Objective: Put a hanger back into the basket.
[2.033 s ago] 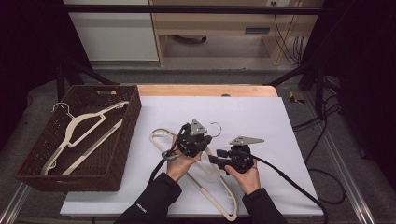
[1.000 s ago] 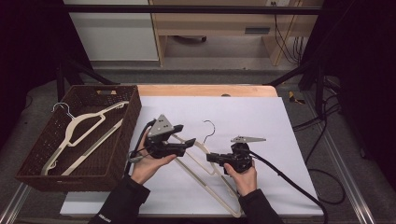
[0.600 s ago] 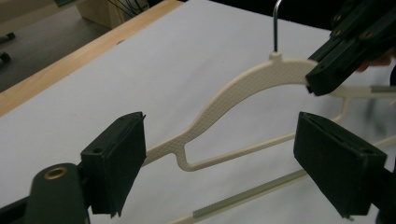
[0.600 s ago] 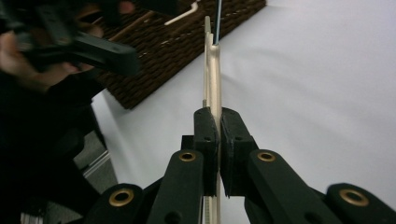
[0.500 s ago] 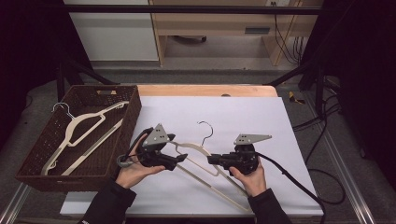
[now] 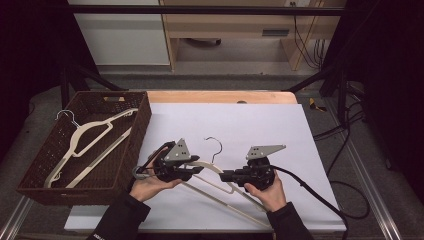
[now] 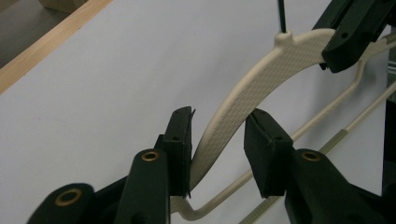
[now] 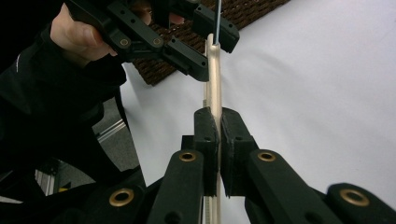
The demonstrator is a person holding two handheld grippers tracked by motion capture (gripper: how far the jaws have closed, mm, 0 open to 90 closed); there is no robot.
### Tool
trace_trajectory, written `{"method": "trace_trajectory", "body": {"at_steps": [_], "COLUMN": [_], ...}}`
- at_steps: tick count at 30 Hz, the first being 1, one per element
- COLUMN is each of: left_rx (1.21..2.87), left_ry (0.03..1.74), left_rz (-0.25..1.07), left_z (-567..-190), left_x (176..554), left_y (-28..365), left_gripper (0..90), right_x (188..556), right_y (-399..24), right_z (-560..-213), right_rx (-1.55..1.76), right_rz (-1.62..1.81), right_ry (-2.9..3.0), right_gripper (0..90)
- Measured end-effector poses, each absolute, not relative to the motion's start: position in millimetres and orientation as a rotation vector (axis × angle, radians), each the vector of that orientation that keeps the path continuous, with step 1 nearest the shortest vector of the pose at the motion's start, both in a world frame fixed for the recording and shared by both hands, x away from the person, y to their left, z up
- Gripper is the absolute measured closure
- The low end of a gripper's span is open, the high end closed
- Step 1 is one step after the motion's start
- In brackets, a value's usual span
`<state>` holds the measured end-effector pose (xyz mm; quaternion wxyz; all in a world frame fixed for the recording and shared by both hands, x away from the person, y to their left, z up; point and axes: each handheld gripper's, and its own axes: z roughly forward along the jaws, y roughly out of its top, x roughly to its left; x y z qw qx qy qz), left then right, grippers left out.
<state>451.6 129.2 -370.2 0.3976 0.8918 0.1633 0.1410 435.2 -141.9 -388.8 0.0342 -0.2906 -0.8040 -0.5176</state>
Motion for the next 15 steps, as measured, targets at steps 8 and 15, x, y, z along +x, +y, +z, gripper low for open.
{"method": "trace_trajectory", "body": {"at_steps": [8,15], "left_rx": [2.281,2.223], "left_ry": [0.393,0.442], "left_rz": [0.29,0.214], "left_z": [-372.3,-382.6], "left_x": [434.8,422.6], "left_y": [134.8,133.9], "left_gripper": [77.2,84.7], "right_x": [435.3,435.5], "right_y": [-145.1,-144.0], "right_z": [-386.6,-389.1], "right_rx": [-0.91,-0.938], "right_rz": [-1.621,-1.66], "right_ry": [-2.545,-2.646], "right_gripper": [76.2,61.7]}}
